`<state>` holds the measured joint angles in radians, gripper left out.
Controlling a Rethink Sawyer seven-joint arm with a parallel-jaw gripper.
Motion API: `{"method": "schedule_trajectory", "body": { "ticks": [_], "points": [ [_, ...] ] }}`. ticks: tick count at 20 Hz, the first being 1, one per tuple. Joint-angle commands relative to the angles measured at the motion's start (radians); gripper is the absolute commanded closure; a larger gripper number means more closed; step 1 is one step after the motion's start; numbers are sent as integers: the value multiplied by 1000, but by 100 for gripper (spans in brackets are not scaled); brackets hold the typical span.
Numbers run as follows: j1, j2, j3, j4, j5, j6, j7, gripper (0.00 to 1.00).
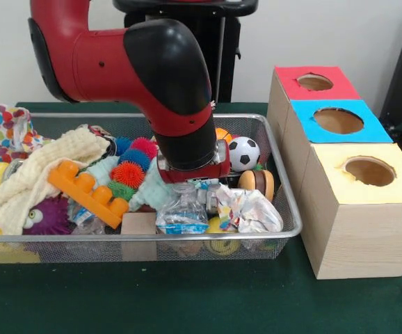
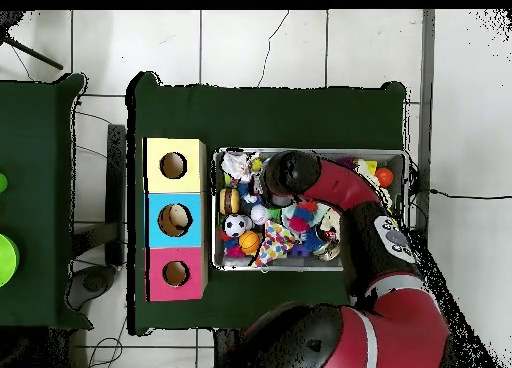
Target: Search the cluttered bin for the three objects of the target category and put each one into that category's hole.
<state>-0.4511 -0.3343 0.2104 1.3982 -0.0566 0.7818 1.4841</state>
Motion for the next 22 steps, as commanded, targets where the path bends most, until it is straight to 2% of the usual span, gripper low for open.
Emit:
{"method": "schedule_trajectory", "body": {
  "ticks": [1, 5, 8, 12, 15, 18, 22],
  "points": [
    [-28, -47, 29, 3, -26, -75, 53, 0],
    [-20, -131, 29, 107, -14, -83, 84, 0],
    [-7, -238, 18, 194, 3, -54, 108, 0],
    [33, -295, 4, 180, 32, 50, 147, 0],
    [60, -349, -6, 207, 55, 75, 189, 0],
    [93, -349, -27, 190, 64, 95, 225, 0],
    [119, -309, -43, 190, 72, 22, 242, 0]
  ]
}}
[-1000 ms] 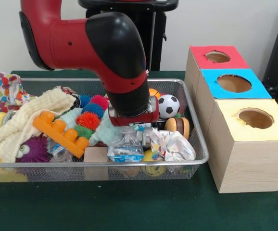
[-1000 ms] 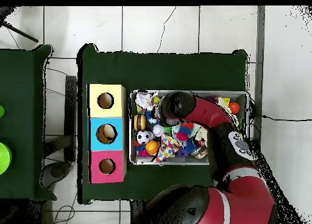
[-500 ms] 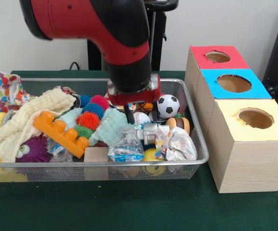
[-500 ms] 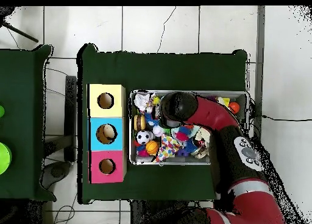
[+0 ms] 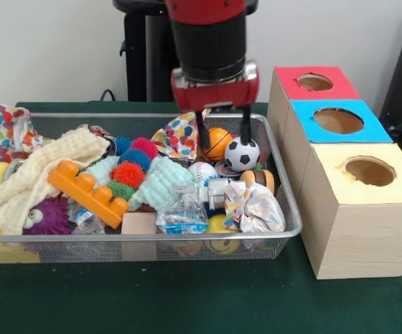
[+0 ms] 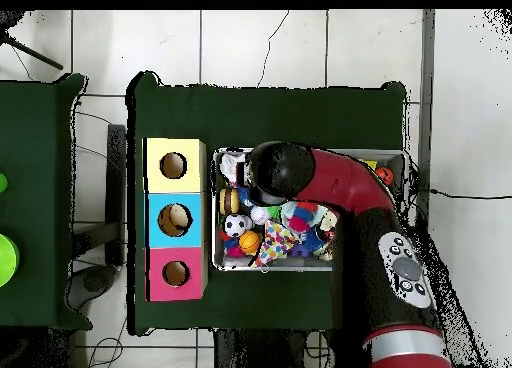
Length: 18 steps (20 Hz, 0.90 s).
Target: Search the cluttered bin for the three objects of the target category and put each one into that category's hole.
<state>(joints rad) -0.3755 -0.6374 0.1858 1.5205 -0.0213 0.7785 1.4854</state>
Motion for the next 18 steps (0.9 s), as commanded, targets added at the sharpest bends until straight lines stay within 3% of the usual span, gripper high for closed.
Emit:
{"method": "schedule_trajectory", "body": {
  "ticks": [1, 7, 18],
  "points": [
    [44, 9, -21, 60, 37, 16, 235, 0],
    [37, 79, -23, 54, 34, -93, 201, 0],
    [8, 248, -15, -103, 0, -154, 118, 0]
  ]
}}
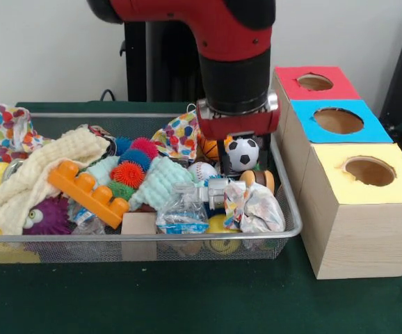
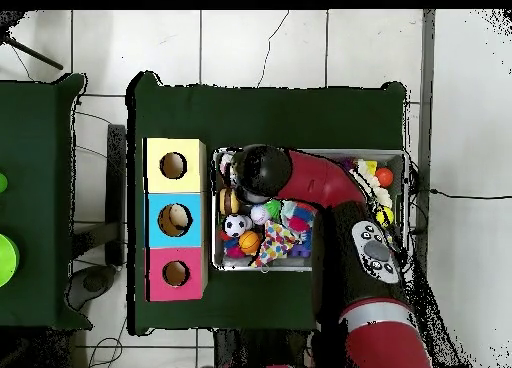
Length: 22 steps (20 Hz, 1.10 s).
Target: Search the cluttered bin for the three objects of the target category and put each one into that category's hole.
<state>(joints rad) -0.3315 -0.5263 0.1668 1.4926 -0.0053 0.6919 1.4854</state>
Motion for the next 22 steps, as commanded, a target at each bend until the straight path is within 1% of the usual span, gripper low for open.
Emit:
{"method": "schedule_trajectory", "body": {
  "ticks": [1, 3, 8, 10, 12, 13, 14, 16, 17, 19, 22],
  "points": [
    [-35, 148, 2, -95, -13, -51, 115, 0],
    [-35, 170, 2, -137, -8, -26, 110, 0],
    [-26, 196, 0, -188, -3, -8, 117, 0],
    [-30, 200, 17, -197, 0, -31, 108, 0],
    [-54, 197, 67, -178, 13, -92, 85, 0],
    [-76, 197, 107, -156, 25, -167, 84, 0],
    [-90, 200, 134, -140, 39, -209, 96, 0],
    [-85, 207, 134, -146, 52, -167, 103, 0],
    [-76, 218, 122, -166, 46, -152, 103, 0],
    [-70, 236, 110, -180, 38, -140, 103, 0],
    [-71, 248, 93, -182, 31, -118, 101, 0]
  ]
}}
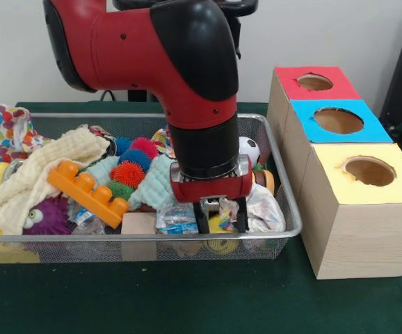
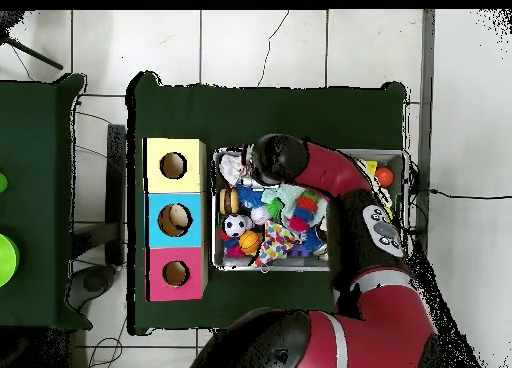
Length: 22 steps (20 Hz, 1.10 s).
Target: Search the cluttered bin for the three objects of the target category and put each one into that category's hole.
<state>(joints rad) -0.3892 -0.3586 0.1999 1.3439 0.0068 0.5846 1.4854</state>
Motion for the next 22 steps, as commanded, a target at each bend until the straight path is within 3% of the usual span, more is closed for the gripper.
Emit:
{"method": "schedule_trajectory", "body": {
  "ticks": [1, 8, 15, 22],
  "points": [
    [-17, 87, 56, -42, 15, -1, 95, 0],
    [-6, 134, 42, -112, 20, 37, 101, 0],
    [50, 172, -47, -259, -10, 194, 130, 0],
    [37, 110, 13, -191, 57, 219, 166, 0]
  ]
}}
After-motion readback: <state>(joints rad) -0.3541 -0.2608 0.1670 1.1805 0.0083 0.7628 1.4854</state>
